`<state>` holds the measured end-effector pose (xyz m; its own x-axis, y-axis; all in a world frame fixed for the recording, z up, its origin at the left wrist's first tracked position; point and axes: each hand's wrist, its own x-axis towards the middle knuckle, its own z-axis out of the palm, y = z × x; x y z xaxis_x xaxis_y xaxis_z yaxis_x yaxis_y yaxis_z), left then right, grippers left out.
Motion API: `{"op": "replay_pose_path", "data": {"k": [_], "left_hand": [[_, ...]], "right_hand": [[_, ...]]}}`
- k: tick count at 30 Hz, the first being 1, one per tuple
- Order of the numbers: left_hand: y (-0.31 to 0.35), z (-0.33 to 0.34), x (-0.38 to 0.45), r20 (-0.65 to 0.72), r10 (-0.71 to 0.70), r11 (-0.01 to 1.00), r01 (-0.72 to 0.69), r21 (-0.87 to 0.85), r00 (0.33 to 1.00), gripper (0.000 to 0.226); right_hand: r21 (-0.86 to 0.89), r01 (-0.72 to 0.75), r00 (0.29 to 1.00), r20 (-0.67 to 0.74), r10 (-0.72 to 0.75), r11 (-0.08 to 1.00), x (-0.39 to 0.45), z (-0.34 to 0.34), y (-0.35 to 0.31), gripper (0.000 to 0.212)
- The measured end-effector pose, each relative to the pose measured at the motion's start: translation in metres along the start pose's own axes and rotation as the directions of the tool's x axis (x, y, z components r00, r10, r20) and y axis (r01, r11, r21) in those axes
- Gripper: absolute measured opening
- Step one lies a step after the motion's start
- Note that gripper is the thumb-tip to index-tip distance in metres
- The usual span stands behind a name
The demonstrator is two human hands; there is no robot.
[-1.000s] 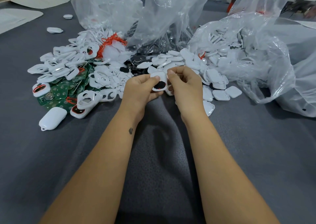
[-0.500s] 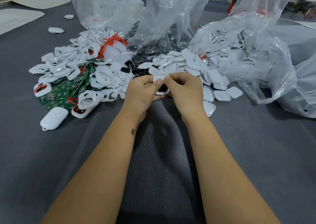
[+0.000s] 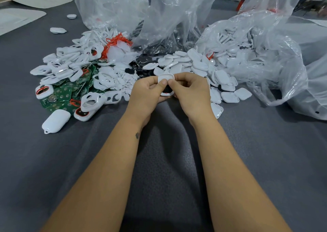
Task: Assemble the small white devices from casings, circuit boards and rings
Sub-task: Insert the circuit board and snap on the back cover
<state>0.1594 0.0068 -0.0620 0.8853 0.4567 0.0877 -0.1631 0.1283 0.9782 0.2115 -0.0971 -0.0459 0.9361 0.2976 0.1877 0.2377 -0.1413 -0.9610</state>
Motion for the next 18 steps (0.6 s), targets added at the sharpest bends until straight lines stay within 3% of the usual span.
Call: {"op": "replay_pose_path", "data": {"k": [10,18], "left_hand": [[0.0055,0.0015,-0.0019,-0.022,-0.055,0.998,0.054,-0.037,0.998,0.022],[0.007,0.0018,-0.0013,-0.031,-0.076,0.996,0.075,-0.037,0.997,0.02]], "right_hand": [[0.022,-0.036,0.999,-0.039,0.037,0.999,0.0022,0.0009,0.0012,0.01],[-0.13,0.025,0.998,-0.062,-0.034,0.991,0.0036,0.0016,0.0041,0.014]]}}
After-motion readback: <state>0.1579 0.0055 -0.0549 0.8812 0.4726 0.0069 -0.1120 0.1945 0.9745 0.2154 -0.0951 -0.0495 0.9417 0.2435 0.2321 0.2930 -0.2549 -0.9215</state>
